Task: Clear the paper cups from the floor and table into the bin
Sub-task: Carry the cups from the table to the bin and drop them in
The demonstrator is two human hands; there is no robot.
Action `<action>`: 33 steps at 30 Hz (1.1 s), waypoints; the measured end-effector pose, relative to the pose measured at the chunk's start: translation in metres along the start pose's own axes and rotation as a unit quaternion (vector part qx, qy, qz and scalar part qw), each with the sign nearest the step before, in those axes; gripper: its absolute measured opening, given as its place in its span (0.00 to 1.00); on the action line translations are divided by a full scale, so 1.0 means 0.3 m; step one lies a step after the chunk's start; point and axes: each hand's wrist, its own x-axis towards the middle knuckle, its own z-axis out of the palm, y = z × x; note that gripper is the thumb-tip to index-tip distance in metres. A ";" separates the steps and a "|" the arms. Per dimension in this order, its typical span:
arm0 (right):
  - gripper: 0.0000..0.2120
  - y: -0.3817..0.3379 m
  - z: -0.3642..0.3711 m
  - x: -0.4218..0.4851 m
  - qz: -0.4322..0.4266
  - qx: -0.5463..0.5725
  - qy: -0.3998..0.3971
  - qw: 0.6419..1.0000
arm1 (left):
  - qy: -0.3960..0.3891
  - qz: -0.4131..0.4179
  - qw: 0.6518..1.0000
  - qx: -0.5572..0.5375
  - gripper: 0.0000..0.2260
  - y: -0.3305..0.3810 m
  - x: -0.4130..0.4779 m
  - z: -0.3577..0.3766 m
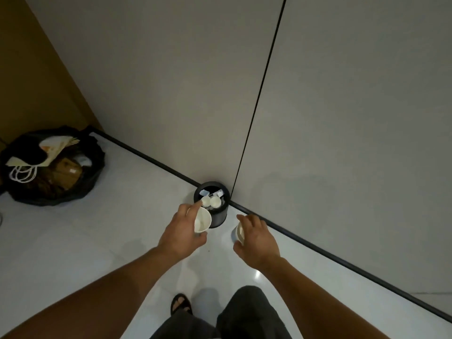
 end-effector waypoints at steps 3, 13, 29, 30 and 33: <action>0.35 -0.010 0.002 0.127 0.019 0.010 -0.008 1.000 | -0.013 0.007 1.000 0.006 0.38 -0.026 0.159 -0.026; 0.34 0.096 0.142 0.735 0.037 0.061 -0.051 0.996 | -0.024 -0.017 0.999 0.013 0.38 -0.224 0.743 0.158; 0.33 0.525 1.126 1.533 0.061 0.098 0.001 0.993 | -0.055 0.062 0.996 -0.015 0.37 -0.943 1.384 1.130; 0.33 0.545 1.159 1.540 0.065 0.095 0.000 0.993 | -0.062 0.072 0.995 -0.013 0.37 -0.969 1.381 1.164; 0.35 0.594 1.211 1.546 0.067 0.063 -0.002 0.996 | -0.088 0.103 0.991 0.020 0.36 -1.021 1.375 1.233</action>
